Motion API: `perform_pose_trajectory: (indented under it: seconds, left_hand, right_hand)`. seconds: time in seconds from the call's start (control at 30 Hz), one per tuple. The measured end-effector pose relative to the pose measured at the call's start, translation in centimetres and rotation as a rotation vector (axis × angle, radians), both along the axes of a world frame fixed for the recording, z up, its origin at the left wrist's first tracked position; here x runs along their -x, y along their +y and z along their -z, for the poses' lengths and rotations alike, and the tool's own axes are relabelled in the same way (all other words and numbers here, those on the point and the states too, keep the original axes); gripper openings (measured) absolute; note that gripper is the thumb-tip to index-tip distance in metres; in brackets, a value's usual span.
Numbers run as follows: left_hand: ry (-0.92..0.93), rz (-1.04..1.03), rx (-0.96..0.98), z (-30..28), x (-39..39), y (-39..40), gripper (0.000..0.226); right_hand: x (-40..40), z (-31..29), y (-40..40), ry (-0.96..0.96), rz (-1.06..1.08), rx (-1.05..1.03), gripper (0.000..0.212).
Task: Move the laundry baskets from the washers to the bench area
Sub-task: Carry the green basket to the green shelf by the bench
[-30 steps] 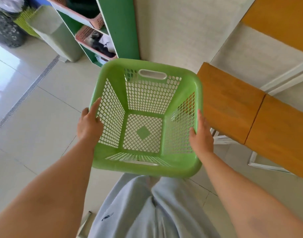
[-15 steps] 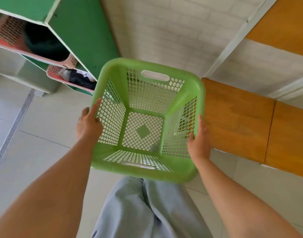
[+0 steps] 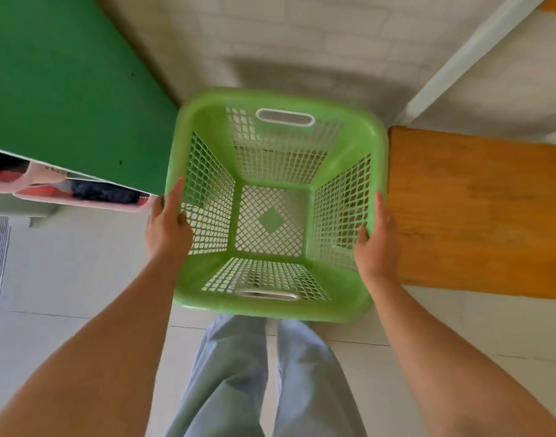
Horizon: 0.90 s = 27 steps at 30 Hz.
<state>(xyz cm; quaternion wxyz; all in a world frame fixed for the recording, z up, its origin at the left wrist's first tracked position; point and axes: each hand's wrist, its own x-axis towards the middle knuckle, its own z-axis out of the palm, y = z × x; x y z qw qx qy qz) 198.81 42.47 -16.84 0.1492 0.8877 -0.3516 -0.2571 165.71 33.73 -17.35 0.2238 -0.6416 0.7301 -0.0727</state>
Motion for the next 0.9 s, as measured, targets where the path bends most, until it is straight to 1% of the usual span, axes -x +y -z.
perform_pose_trajectory:
  seconds: [0.2,0.33,0.47,0.53,0.63,0.73,0.9]
  left_hand:
    - [-0.008,0.050,0.013,4.2,-2.0,-2.9,0.079]
    - [-0.021,0.082,-0.003,6.6,-3.3,-4.1,0.078]
    - [-0.031,0.115,-0.010,8.6,-4.2,-5.1,0.076]
    - [-0.068,0.159,-0.012,9.1,-4.4,-5.3,0.076]
    - [-0.103,0.182,-0.090,9.0,-3.8,-4.9,0.080]
    - [-0.119,0.192,-0.189,8.3,-2.8,-3.7,0.083]
    - [-0.073,0.241,-0.318,5.5,-1.3,-3.1,0.072]
  right_hand:
    - [-1.3,3.9,-1.9,0.011,-0.036,0.018,0.075]
    - [-2.2,5.9,-3.2,0.020,-0.054,0.052,0.075]
    - [-3.2,8.0,-4.2,0.015,-0.035,0.009,0.078]
    - [-3.6,8.8,-4.2,0.025,-0.028,0.009,0.080]
    - [-3.9,8.9,-3.8,0.091,-0.027,-0.034,0.082]
    - [-3.7,7.8,-2.3,0.240,-0.115,-0.085,0.077]
    - [-3.7,3.8,0.7,0.250,-0.215,-0.128,0.068]
